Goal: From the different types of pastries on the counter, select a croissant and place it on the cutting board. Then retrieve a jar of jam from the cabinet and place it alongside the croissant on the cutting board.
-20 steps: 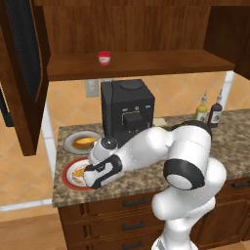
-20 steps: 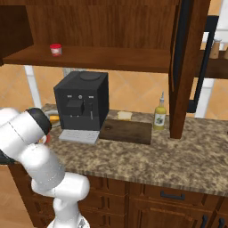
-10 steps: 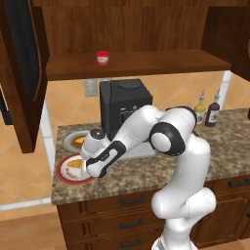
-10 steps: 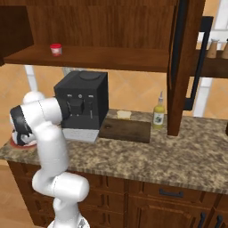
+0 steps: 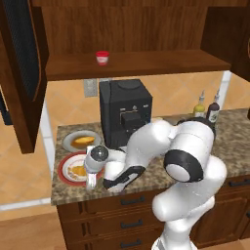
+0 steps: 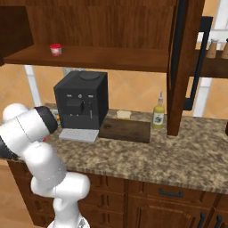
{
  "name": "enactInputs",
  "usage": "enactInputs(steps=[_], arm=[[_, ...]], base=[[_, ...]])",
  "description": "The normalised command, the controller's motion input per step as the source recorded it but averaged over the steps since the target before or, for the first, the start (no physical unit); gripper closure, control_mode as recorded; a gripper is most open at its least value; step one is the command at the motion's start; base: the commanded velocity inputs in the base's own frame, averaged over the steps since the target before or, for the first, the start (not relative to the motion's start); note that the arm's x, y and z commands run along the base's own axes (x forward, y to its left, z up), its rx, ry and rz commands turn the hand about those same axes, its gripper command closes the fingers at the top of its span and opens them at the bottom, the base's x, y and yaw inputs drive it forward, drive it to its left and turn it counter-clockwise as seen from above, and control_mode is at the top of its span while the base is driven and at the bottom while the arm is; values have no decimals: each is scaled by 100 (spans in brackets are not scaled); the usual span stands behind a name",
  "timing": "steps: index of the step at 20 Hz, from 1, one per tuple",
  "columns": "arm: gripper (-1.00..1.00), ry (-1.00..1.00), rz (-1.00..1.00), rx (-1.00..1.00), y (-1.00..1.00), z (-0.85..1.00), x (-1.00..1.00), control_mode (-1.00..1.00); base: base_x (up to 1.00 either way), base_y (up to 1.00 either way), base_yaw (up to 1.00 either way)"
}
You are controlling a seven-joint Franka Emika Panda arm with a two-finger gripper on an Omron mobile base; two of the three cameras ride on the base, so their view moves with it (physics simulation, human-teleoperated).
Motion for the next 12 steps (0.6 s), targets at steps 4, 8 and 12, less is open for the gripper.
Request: enactInputs(steps=[4, 8, 12], arm=[[100, -25, 1, 12, -89, 100, -13, -100], [100, -20, 0, 11, -48, 100, 72, -100], [100, -2, -2, 6, -21, 85, 63, -100]], base=[[0, 0, 0], [0, 0, 0], [0, 0, 0]])
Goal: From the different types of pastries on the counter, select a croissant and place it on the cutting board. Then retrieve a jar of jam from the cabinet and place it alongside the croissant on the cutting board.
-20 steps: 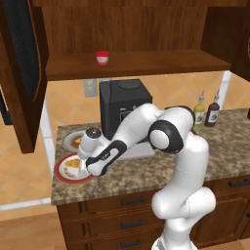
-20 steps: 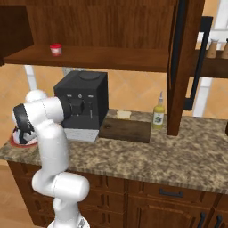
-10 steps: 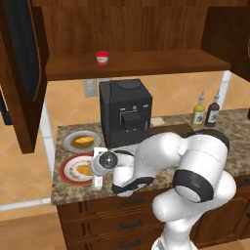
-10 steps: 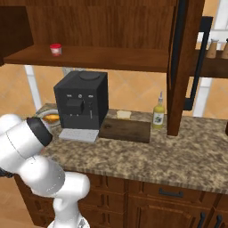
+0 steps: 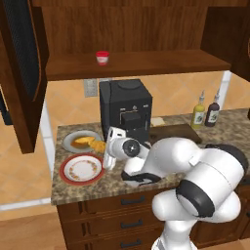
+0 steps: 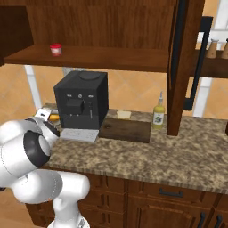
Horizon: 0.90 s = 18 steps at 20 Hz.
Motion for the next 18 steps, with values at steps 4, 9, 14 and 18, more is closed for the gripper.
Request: enactInputs(steps=[4, 9, 14, 18], arm=[[100, 6, -21, 13, -62, 14, -46, -100], [100, 11, -41, 17, -73, 29, -72, -100], [100, 37, -37, 22, -86, 71, -14, -100], [100, 40, -25, 29, -99, 23, -9, -100]], base=[[0, 0, 0], [0, 0, 0], [0, 0, 0], [0, 0, 0]])
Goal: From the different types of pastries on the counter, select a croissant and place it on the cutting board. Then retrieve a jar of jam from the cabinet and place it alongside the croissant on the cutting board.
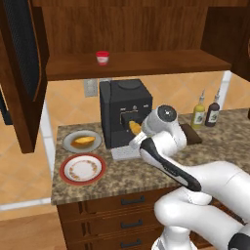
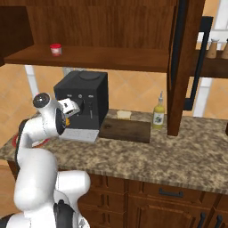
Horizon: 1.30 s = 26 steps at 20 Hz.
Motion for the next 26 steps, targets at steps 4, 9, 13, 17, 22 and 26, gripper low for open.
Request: enactInputs(steps=[4, 9, 13, 17, 22, 26], arm=[[100, 9, -7, 15, -84, 0, -9, -100], [100, -14, -7, 0, -91, -13, -28, -100], [100, -9, -8, 0, -96, -28, -26, -100], [100, 0, -14, 0, -64, -5, 44, -100], [100, 8, -17, 3, -50, 0, 92, -100], [100, 35, -9, 16, -60, 27, 67, -100]], base=[[0, 0, 0], [0, 0, 0], [0, 0, 0], [0, 0, 0], [0, 0, 0], [0, 0, 0]])
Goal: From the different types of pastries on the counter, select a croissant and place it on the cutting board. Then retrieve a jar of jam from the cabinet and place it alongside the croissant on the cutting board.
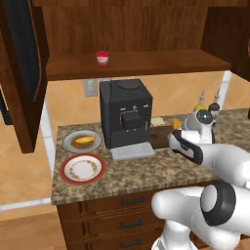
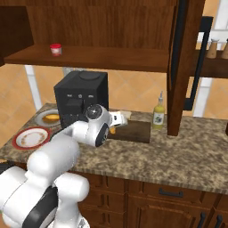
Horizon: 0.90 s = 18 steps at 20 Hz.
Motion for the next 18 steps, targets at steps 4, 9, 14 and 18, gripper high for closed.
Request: enactInputs(steps=[4, 9, 14, 18], arm=[[100, 30, 0, 17, -62, 35, 43, -100], [100, 5, 0, 1, -17, -35, 68, -100], [100, 0, 0, -3, -3, -78, 66, -100], [100, 3, 0, 0, -21, -62, 36, -100]], base=[[0, 0, 0], [0, 0, 0], [0, 0, 0], [0, 0, 0]])
